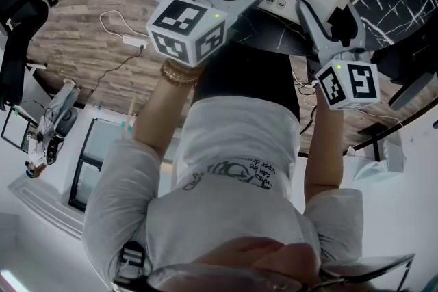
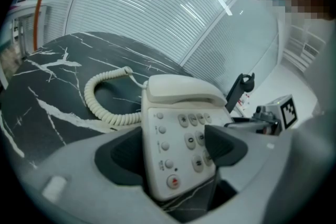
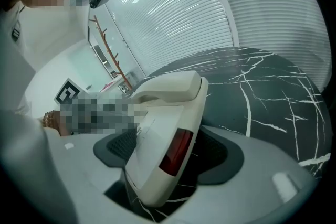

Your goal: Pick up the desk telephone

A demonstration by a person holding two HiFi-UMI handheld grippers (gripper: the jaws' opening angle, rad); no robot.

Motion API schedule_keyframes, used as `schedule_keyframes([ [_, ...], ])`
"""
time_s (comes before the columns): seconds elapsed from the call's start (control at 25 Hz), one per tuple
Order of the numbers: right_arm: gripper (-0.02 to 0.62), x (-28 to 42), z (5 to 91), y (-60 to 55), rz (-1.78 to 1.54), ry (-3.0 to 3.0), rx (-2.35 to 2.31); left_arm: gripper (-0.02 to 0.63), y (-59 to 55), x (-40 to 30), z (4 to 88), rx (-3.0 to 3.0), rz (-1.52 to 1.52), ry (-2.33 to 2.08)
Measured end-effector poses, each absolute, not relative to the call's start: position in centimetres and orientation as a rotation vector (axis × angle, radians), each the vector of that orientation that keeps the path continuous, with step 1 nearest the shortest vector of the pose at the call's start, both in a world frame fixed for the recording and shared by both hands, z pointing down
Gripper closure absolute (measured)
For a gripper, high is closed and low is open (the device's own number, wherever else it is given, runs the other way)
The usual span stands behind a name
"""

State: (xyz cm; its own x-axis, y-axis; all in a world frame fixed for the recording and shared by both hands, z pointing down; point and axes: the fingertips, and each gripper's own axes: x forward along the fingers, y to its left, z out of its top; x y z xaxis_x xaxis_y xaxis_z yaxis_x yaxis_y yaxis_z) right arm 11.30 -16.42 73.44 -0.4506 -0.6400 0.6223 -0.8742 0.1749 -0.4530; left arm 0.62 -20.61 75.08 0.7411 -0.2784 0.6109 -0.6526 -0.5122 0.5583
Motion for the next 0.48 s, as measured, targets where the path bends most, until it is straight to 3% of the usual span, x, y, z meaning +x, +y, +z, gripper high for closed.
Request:
schedule_keyframes([
  [0.48, 0.242, 11.0, 72.3, -15.5, 1.197, -2.152, 1.487, 0.236, -20.2, 0.4, 73.6, 2.122, 0.585, -0.705],
])
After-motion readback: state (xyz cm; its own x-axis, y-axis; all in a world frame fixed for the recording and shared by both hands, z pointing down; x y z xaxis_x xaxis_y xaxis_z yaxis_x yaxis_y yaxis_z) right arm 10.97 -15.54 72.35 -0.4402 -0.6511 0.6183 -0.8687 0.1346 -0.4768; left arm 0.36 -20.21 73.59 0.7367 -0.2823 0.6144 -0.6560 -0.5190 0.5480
